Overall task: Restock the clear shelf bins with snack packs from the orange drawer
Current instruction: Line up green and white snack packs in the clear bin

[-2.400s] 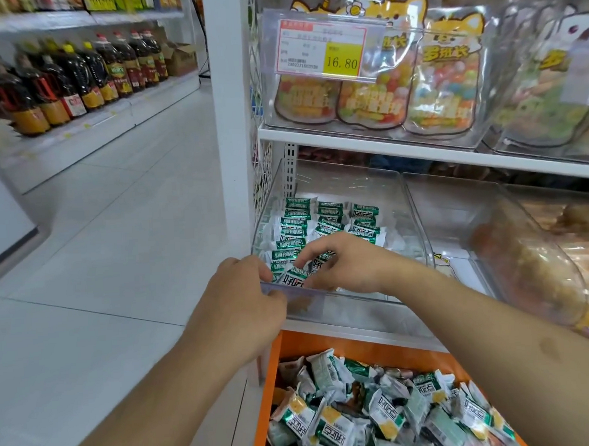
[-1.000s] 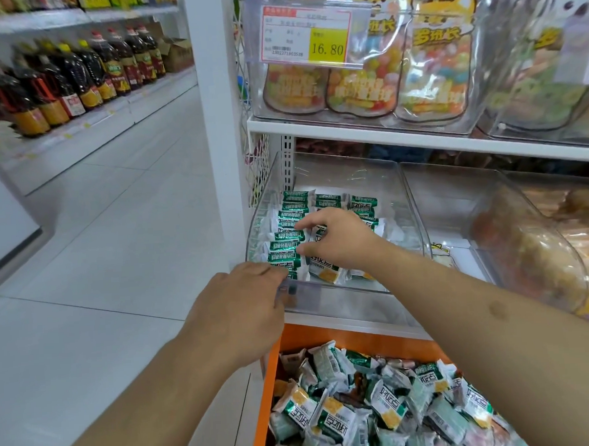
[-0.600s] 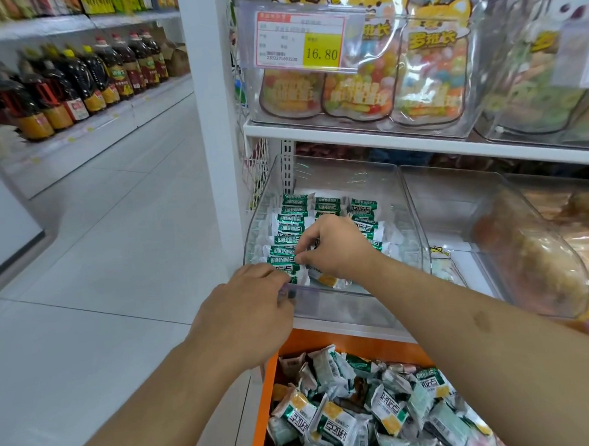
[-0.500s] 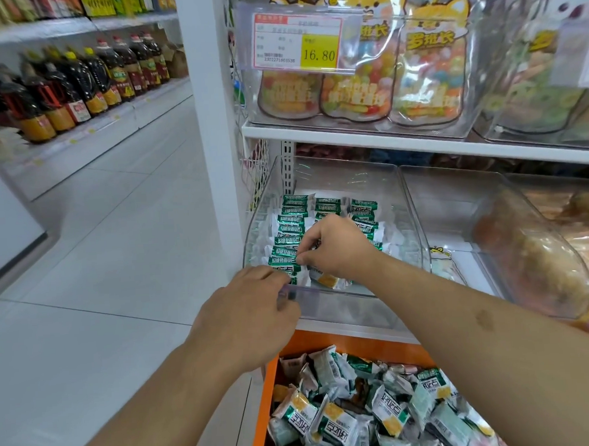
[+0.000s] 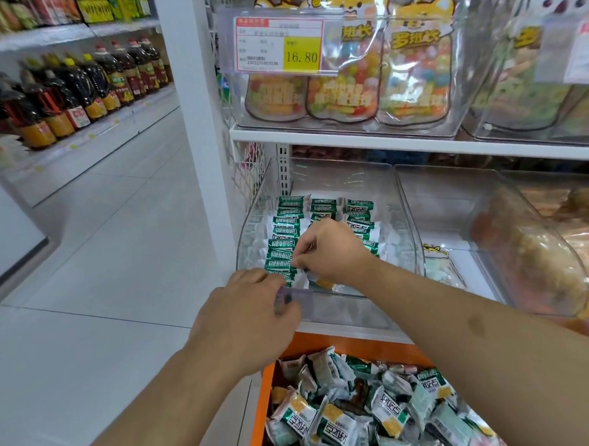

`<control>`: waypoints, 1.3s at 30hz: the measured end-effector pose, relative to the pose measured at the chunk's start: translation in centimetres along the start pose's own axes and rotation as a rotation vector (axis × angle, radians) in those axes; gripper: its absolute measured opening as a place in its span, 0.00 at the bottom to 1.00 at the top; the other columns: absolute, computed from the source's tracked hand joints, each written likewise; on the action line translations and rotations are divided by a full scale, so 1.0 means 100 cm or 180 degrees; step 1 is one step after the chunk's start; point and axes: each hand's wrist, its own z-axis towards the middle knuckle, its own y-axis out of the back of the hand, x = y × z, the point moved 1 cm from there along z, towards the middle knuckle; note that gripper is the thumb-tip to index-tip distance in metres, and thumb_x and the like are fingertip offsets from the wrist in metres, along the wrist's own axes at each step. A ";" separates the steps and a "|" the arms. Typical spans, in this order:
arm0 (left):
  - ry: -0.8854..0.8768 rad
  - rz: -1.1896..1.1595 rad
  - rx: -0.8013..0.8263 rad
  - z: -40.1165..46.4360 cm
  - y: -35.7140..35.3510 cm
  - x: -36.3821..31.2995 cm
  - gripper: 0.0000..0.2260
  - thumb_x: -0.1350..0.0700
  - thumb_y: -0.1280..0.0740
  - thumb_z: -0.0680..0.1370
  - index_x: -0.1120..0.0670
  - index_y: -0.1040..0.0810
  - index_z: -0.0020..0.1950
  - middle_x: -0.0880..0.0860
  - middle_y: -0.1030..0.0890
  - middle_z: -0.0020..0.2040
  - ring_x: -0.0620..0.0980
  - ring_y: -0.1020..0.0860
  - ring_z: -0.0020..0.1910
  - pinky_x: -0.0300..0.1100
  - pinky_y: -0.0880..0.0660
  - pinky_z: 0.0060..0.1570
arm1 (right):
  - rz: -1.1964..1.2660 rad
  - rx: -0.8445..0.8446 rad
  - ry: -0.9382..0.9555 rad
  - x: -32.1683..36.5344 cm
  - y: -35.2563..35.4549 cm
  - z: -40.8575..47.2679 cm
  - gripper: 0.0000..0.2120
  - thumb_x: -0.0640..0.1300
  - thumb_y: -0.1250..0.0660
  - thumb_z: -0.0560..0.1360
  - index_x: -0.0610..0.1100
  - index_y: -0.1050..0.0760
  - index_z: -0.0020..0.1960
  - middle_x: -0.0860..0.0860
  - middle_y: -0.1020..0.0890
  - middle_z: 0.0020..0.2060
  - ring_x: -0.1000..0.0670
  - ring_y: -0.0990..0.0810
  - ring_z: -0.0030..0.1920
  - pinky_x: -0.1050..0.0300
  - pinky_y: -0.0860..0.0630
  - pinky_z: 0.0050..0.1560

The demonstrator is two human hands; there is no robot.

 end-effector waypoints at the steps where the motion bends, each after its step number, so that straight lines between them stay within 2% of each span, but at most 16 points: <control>1: 0.0027 0.0052 -0.0019 0.000 -0.001 -0.001 0.17 0.39 0.45 0.84 0.41 0.26 0.68 0.41 0.25 0.64 0.44 0.30 0.65 0.47 0.26 0.63 | -0.0016 0.0002 0.0022 0.001 0.001 0.000 0.02 0.42 0.21 0.74 0.47 0.11 0.42 0.56 0.13 0.36 0.61 0.16 0.36 0.68 0.21 0.38; 5: 0.0136 0.0317 -0.0076 0.004 -0.003 -0.007 0.19 0.40 0.48 0.84 0.43 0.24 0.67 0.44 0.24 0.64 0.46 0.29 0.64 0.50 0.27 0.64 | 0.0128 -0.0085 -0.0032 -0.002 0.012 -0.002 0.03 0.44 0.21 0.75 0.49 0.11 0.48 0.58 0.13 0.42 0.63 0.18 0.40 0.73 0.24 0.39; 7: 0.0163 0.0265 -0.0074 0.006 -0.004 -0.008 0.19 0.40 0.47 0.83 0.44 0.24 0.66 0.44 0.24 0.64 0.47 0.30 0.64 0.50 0.27 0.64 | 0.0138 -0.0114 -0.0060 -0.006 0.016 -0.003 0.05 0.44 0.19 0.73 0.50 0.12 0.49 0.58 0.13 0.44 0.61 0.17 0.44 0.65 0.19 0.47; 10: 0.0021 -0.0022 0.0019 0.004 -0.008 -0.005 0.22 0.40 0.45 0.83 0.40 0.30 0.76 0.41 0.29 0.73 0.46 0.35 0.72 0.51 0.30 0.71 | 0.0167 -0.0070 -0.0196 -0.008 0.017 -0.007 0.07 0.44 0.18 0.72 0.50 0.12 0.48 0.57 0.13 0.41 0.59 0.15 0.43 0.60 0.16 0.50; 12: -0.0082 -0.0193 0.0130 0.002 -0.007 -0.003 0.23 0.40 0.44 0.83 0.38 0.34 0.78 0.38 0.32 0.76 0.44 0.38 0.74 0.50 0.32 0.73 | 0.0273 -0.0056 -0.0261 -0.008 0.015 -0.007 0.06 0.43 0.18 0.72 0.49 0.12 0.48 0.56 0.13 0.38 0.62 0.16 0.39 0.64 0.17 0.46; 15: -0.0037 -0.0041 0.0163 0.003 -0.005 -0.002 0.22 0.39 0.47 0.82 0.37 0.32 0.76 0.39 0.29 0.74 0.45 0.35 0.72 0.51 0.29 0.69 | 0.0254 -0.0046 -0.0246 -0.005 0.009 -0.004 0.05 0.40 0.19 0.72 0.47 0.11 0.48 0.55 0.13 0.35 0.63 0.16 0.33 0.72 0.23 0.36; 17: 0.0037 0.0117 0.0136 0.006 -0.005 -0.005 0.22 0.39 0.48 0.82 0.39 0.28 0.73 0.41 0.25 0.70 0.46 0.32 0.68 0.52 0.28 0.66 | 0.0275 -0.0047 -0.0236 -0.002 0.004 -0.002 0.05 0.38 0.20 0.73 0.45 0.11 0.48 0.52 0.12 0.35 0.59 0.14 0.34 0.72 0.22 0.34; 20: 0.0160 0.0184 0.0065 0.009 -0.007 -0.010 0.21 0.40 0.49 0.81 0.41 0.23 0.66 0.44 0.23 0.64 0.47 0.30 0.63 0.51 0.27 0.61 | 0.0206 -0.0071 -0.0163 0.002 0.001 0.000 0.05 0.37 0.22 0.74 0.46 0.11 0.48 0.53 0.12 0.36 0.60 0.15 0.34 0.72 0.22 0.34; 23: 0.0191 0.0112 0.0108 0.011 -0.010 -0.010 0.21 0.39 0.49 0.79 0.42 0.23 0.65 0.44 0.23 0.63 0.48 0.31 0.62 0.52 0.26 0.60 | 0.0119 -0.0056 -0.0075 0.000 0.005 -0.001 0.08 0.35 0.23 0.74 0.46 0.11 0.48 0.55 0.12 0.38 0.62 0.15 0.37 0.68 0.19 0.42; 27: 0.0149 0.0034 0.0233 0.011 -0.011 -0.006 0.21 0.38 0.48 0.80 0.40 0.25 0.68 0.43 0.25 0.66 0.47 0.33 0.65 0.52 0.26 0.62 | 0.0112 -0.0212 -0.0118 -0.009 0.017 -0.004 0.11 0.31 0.24 0.73 0.46 0.12 0.49 0.53 0.13 0.39 0.58 0.14 0.41 0.59 0.16 0.54; 29: 0.0125 -0.0017 0.0247 0.011 -0.011 -0.005 0.21 0.38 0.47 0.80 0.40 0.26 0.69 0.43 0.25 0.66 0.47 0.33 0.66 0.52 0.27 0.63 | -0.0234 -0.0195 -0.0183 -0.012 0.023 -0.006 0.08 0.38 0.20 0.72 0.46 0.15 0.49 0.53 0.15 0.40 0.54 0.17 0.44 0.55 0.16 0.54; 31: 0.0105 -0.0056 0.0229 0.010 -0.010 -0.005 0.21 0.39 0.46 0.81 0.41 0.26 0.71 0.43 0.25 0.67 0.47 0.34 0.67 0.52 0.27 0.64 | -0.0813 -0.0013 -0.0295 -0.015 0.025 -0.007 0.13 0.50 0.17 0.69 0.44 0.17 0.45 0.49 0.16 0.39 0.48 0.18 0.45 0.50 0.16 0.49; 33: 0.0094 -0.0099 0.0205 0.009 -0.009 -0.005 0.21 0.39 0.45 0.81 0.41 0.26 0.71 0.43 0.26 0.67 0.47 0.34 0.68 0.52 0.27 0.65 | -0.1321 0.0160 -0.0410 -0.017 0.023 -0.008 0.20 0.56 0.17 0.67 0.41 0.20 0.36 0.48 0.18 0.32 0.48 0.19 0.36 0.51 0.16 0.42; 35: 0.0063 -0.0130 0.0189 0.008 -0.008 -0.005 0.20 0.40 0.45 0.82 0.42 0.26 0.71 0.43 0.26 0.68 0.47 0.35 0.69 0.52 0.27 0.65 | -0.1501 0.0212 -0.0480 -0.019 0.019 -0.009 0.22 0.55 0.17 0.68 0.43 0.25 0.30 0.49 0.24 0.27 0.49 0.24 0.31 0.52 0.17 0.37; 37: 0.0032 -0.0143 0.0177 0.007 -0.007 -0.005 0.20 0.41 0.44 0.82 0.42 0.27 0.72 0.43 0.26 0.68 0.47 0.35 0.69 0.52 0.27 0.66 | -0.1377 0.0138 -0.0421 -0.020 0.017 -0.008 0.16 0.49 0.18 0.69 0.45 0.23 0.34 0.51 0.22 0.32 0.49 0.23 0.35 0.52 0.18 0.38; 39: 0.0015 -0.0147 0.0172 0.007 -0.008 -0.004 0.21 0.41 0.44 0.82 0.42 0.28 0.74 0.43 0.27 0.69 0.47 0.35 0.70 0.51 0.28 0.66 | -0.1192 -0.0028 -0.0320 -0.019 0.017 -0.007 0.09 0.44 0.18 0.69 0.49 0.17 0.45 0.53 0.18 0.42 0.50 0.20 0.44 0.51 0.17 0.46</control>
